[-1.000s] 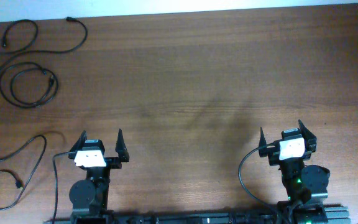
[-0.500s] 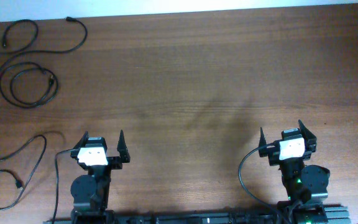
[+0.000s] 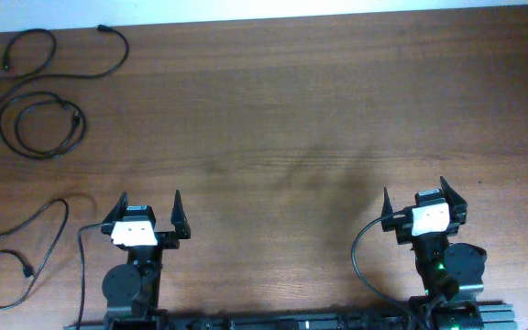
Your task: Untangle cables
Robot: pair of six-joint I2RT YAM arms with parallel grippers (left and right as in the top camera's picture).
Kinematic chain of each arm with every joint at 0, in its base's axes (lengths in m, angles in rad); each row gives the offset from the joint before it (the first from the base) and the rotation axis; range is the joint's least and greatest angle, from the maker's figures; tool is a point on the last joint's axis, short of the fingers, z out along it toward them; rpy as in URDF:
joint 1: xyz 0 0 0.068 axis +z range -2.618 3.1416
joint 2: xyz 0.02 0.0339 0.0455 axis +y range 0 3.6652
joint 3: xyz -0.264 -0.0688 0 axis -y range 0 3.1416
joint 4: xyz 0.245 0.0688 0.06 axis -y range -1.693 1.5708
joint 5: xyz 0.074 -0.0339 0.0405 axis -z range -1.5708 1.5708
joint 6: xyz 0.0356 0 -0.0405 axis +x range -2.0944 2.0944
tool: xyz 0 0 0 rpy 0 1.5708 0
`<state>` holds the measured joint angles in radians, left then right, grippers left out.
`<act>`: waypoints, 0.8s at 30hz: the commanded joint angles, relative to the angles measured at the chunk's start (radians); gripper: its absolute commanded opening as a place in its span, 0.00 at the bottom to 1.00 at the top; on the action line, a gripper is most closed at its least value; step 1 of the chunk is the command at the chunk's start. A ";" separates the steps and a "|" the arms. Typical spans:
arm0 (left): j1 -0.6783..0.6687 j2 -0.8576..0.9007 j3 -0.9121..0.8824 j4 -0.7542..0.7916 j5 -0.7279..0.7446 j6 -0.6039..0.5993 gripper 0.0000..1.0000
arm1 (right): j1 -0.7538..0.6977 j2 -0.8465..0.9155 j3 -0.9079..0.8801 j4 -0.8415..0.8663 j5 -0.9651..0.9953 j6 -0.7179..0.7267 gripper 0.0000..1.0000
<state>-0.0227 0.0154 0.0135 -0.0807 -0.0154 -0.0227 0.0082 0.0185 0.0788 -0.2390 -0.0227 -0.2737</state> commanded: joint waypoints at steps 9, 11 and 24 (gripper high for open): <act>0.006 -0.010 -0.005 -0.003 0.000 -0.018 0.98 | 0.005 -0.005 -0.002 -0.013 0.009 -0.007 0.98; 0.006 -0.010 -0.005 -0.003 0.000 -0.018 0.99 | 0.005 -0.005 -0.002 -0.013 0.009 -0.007 0.98; 0.006 -0.010 -0.005 -0.003 0.000 -0.018 0.99 | 0.005 -0.005 -0.002 -0.013 0.009 -0.007 0.98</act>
<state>-0.0227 0.0154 0.0135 -0.0807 -0.0154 -0.0273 0.0082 0.0185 0.0788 -0.2390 -0.0227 -0.2737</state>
